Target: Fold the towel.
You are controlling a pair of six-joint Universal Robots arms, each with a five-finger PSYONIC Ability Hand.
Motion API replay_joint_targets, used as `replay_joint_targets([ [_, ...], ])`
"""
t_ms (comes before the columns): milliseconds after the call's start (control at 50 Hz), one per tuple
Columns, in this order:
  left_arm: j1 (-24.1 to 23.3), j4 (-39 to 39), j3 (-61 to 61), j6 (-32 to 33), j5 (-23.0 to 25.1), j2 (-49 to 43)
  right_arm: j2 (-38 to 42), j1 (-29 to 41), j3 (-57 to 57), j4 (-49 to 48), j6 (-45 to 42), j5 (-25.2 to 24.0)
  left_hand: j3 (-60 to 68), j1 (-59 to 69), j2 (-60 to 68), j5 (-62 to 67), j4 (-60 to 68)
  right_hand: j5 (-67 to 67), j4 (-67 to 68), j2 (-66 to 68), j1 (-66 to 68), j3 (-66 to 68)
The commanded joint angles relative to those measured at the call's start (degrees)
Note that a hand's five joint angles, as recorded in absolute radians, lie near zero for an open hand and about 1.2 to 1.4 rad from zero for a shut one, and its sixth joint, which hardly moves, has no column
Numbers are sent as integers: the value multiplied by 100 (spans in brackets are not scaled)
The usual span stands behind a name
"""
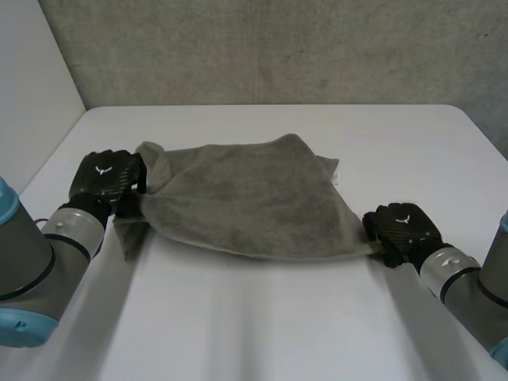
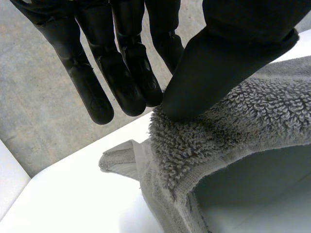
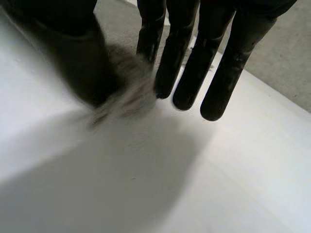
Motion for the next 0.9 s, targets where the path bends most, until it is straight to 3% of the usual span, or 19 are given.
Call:
replay_joint_targets([
  [20,9,9,-45,24,15,-24,-185,-54,-17,-133,42,8,1024,1305,1022,1107,1018,1909,1901,1869,1766,1907],
  [120,0,35,-160,95,15,-173,-572,-238,9,-230,392,-36,505,786,503,588,499,1909,1901,1869,1766,1907],
  [160,-18,35,-169,103,24,-409,-634,-380,1,-239,508,-80,-1322,-1041,-1324,-1239,-1328,1909,1901,1869,1766,1907],
  [260,-18,61,-116,235,6,-569,-722,-670,1,-221,570,-195,-1531,-1250,-1532,-1448,-1536,1909,1901,1869,1766,1907],
  [440,325,237,-89,1570,15,-920,-915,-960,27,-177,552,-291,-2201,-1920,-2202,-2118,-2206,1909,1901,1869,1766,1907],
  [620,246,167,-256,1624,33,-349,-968,-986,36,-107,552,-300,-3684,-3403,-3686,-3601,-3689,1909,1901,1869,1766,1907],
  [660,150,167,-484,1624,68,45,-1021,-995,36,-107,552,-256,-4738,-4457,-4740,-4655,-4743,1909,1901,1869,1766,1907],
  [760,-157,141,-643,1650,120,205,-1047,-1004,18,-81,561,-256,-5717,-5436,-5719,-5634,-5723,1909,1901,1869,1766,1907],
  [900,-404,61,-731,1659,384,117,-1039,-995,27,-72,578,-282,-5904,-5623,-5906,-5821,-5910,1909,1901,1869,1766,1907],
])
